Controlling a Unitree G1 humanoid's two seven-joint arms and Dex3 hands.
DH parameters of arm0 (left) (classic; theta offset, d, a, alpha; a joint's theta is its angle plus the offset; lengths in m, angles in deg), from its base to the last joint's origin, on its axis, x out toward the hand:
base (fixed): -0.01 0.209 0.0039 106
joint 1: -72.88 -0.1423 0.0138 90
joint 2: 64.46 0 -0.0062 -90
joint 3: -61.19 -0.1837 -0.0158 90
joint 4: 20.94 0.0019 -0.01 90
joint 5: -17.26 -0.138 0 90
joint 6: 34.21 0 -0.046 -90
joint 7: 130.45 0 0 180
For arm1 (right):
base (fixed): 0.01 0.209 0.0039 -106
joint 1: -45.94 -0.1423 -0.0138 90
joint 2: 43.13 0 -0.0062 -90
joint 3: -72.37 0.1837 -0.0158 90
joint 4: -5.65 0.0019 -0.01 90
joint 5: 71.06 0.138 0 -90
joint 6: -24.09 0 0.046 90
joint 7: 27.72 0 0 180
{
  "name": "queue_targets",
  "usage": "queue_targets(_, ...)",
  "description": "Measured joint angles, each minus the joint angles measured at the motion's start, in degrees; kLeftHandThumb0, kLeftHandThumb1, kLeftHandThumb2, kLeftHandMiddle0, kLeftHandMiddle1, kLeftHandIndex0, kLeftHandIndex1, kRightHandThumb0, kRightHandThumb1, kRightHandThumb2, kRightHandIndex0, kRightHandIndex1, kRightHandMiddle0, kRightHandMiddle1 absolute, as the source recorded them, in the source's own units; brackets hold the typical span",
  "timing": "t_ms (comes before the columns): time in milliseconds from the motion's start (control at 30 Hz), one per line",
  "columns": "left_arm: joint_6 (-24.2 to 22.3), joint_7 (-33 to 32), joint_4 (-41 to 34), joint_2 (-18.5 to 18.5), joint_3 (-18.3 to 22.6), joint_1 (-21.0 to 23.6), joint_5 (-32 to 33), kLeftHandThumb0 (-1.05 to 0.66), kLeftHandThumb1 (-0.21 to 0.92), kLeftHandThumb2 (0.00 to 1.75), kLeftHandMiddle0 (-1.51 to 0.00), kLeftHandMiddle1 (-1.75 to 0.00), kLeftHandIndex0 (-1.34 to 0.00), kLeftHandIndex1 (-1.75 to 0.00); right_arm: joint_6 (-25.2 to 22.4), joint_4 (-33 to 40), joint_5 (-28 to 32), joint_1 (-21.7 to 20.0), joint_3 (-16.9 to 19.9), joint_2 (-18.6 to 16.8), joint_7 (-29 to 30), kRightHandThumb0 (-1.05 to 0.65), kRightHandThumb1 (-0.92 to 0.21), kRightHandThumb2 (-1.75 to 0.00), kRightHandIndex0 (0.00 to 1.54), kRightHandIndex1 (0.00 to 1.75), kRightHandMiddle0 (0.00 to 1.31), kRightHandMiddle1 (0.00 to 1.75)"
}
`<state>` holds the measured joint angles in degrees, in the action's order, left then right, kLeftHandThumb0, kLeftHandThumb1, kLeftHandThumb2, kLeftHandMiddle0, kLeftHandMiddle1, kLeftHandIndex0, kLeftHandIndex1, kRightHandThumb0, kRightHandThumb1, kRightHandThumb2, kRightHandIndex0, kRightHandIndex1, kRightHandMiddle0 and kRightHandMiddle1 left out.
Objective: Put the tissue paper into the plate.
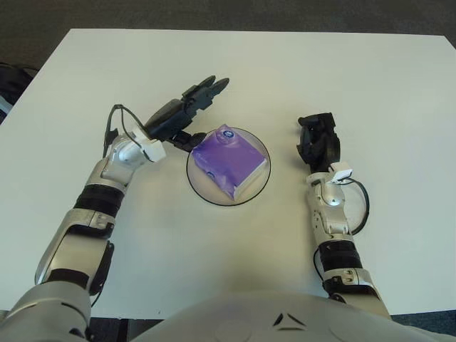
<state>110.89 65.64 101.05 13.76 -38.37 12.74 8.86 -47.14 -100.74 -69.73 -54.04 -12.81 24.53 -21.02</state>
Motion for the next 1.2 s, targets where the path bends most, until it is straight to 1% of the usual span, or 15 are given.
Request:
queue_targets(100, 1.48, 2.29, 1.87, 1.06, 0.05, 0.45, 4.25, -0.9, 0.92, 1.0, 0.0, 0.0, 0.0, 0.0, 0.0, 0.0, 0.0, -0.05, -0.03, 0.0, -0.01, -0.35, -0.92, -0.52, 0.28, 0.99, 0.18, 1.75)
queue_targets(167, 2.08, 4.27, 2.72, 1.67, 0.13, 0.8, 7.44, -0.92, 0.92, 1.01, 0.0, 0.0, 0.0, 0.0, 0.0, 0.0, 0.0, -0.06, -0.04, 0.01, -0.02, -0.35, -0.92, -0.52, 0.28, 0.99, 0.18, 1.75)
queue_targets(367, 1.77, 14.18, 4.53, 4.37, 1.12, 1.74, 20.91, -1.01, 0.92, 1.04, 0.0, 0.0, 0.0, 0.0, 0.02, -0.04, -0.02, -0.08, -0.04, 0.08, -0.13, -0.35, -0.92, -0.52, 0.28, 0.99, 0.18, 1.75)
queue_targets(433, 1.17, 16.21, 5.5, 5.3, 1.98, 2.23, 23.0, -1.03, 0.92, 1.06, 0.0, 0.0, 0.0, 0.0, 0.02, -0.06, -0.01, -0.08, -0.03, 0.1, -0.17, -0.35, -0.92, -0.52, 0.28, 0.99, 0.18, 1.75)
queue_targets(500, -0.35, 16.22, 6.59, 5.92, 2.92, 2.78, 22.94, -1.04, 0.92, 1.1, 0.0, 0.0, 0.0, 0.0, 0.02, -0.08, 0.0, -0.09, -0.03, 0.11, -0.2, -0.35, -0.92, -0.52, 0.28, 0.99, 0.18, 1.75)
queue_targets(667, -6.56, 11.41, 7.4, 6.3, 5.71, 3.18, 18.88, -1.05, 0.92, 1.18, 0.0, 0.0, 0.0, 0.0, 0.02, -0.08, -0.01, -0.15, -0.09, 0.1, -0.24, -0.35, -0.92, -0.52, 0.29, 1.0, 0.18, 1.75)
queue_targets(767, -10.29, 9.97, 6.39, 6.41, 7.1, 2.59, 18.23, -1.05, 0.92, 1.21, 0.0, 0.0, 0.0, 0.0, 0.02, -0.08, -0.02, -0.16, -0.08, 0.1, -0.2, -0.35, -0.92, -0.52, 0.29, 1.0, 0.18, 1.75)
queue_targets(867, -12.84, 9.19, 5.22, 6.56, 8.08, 1.63, 18.12, -1.05, 0.92, 1.22, 0.0, 0.0, 0.0, 0.0, 0.02, -0.08, -0.06, -0.14, -0.05, 0.11, -0.12, -0.35, -0.92, -0.52, 0.29, 1.0, 0.18, 1.75)
queue_targets(1067, -16.2, 8.12, 2.87, 7.61, 9.48, -0.42, 17.71, -1.05, 0.92, 1.23, 0.0, 0.0, 0.0, 0.0, 0.02, -0.08, -0.15, -0.11, -0.05, 0.24, -0.05, -0.35, -0.92, -0.52, 0.28, 0.99, 0.18, 1.75)
queue_targets(1200, -17.51, 5.69, 0.93, 8.74, 10.1, -1.53, 16.14, -1.05, 0.92, 1.22, 0.0, 0.0, 0.0, 0.0, 0.02, -0.07, -0.15, -0.11, -0.08, 0.28, -0.14, -0.35, -0.92, -0.52, 0.28, 0.98, 0.18, 1.75)
